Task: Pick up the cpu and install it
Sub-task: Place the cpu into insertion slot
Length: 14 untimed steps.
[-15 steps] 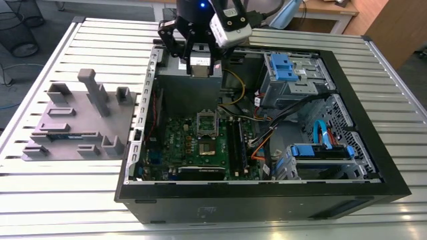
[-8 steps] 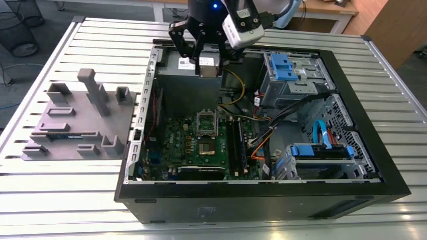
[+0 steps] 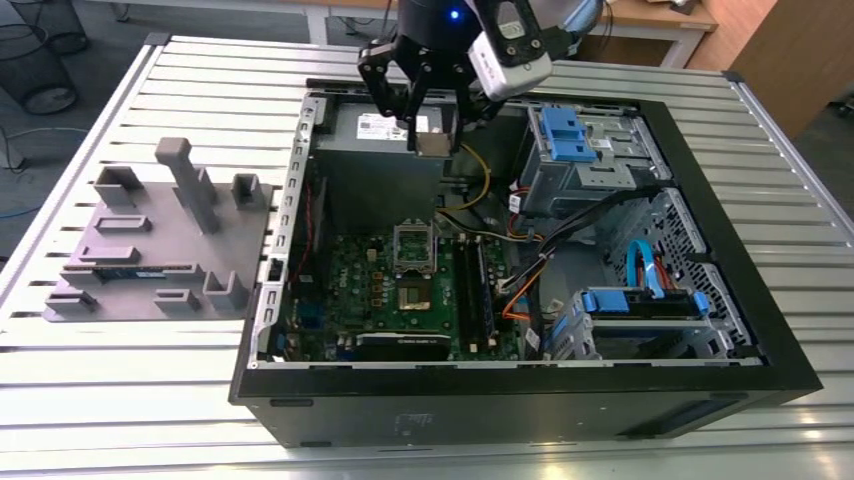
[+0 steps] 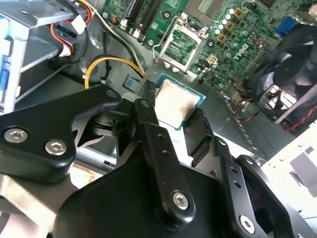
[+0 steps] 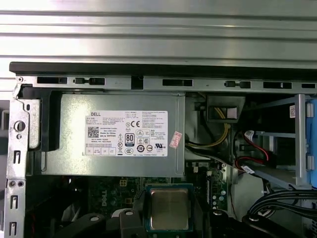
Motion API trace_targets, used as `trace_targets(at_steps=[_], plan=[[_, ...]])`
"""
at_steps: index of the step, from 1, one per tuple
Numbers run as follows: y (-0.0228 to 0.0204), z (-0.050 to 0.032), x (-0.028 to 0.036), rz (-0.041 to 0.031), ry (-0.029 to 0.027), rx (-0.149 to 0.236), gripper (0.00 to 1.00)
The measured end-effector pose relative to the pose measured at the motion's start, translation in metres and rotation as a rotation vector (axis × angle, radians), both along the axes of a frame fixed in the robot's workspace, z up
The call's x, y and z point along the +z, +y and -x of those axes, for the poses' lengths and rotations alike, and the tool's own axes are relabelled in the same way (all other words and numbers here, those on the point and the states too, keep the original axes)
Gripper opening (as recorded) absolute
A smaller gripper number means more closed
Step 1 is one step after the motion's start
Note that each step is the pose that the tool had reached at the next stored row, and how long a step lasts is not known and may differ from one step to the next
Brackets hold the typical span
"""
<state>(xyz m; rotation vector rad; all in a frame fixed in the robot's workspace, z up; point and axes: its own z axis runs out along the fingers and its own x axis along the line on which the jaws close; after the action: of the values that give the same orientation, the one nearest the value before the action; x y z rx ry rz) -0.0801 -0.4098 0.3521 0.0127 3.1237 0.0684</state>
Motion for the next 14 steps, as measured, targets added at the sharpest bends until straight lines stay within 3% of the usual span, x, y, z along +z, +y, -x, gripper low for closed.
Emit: trace_targets(at_steps=[9, 14], plan=[[-0.0002, -0.0020, 0.0000, 0.0000, 0.0000, 0.000, 0.47], [-0.0047, -0.0020, -0.0003, -0.0001, 0.0000, 0.000, 0.47]])
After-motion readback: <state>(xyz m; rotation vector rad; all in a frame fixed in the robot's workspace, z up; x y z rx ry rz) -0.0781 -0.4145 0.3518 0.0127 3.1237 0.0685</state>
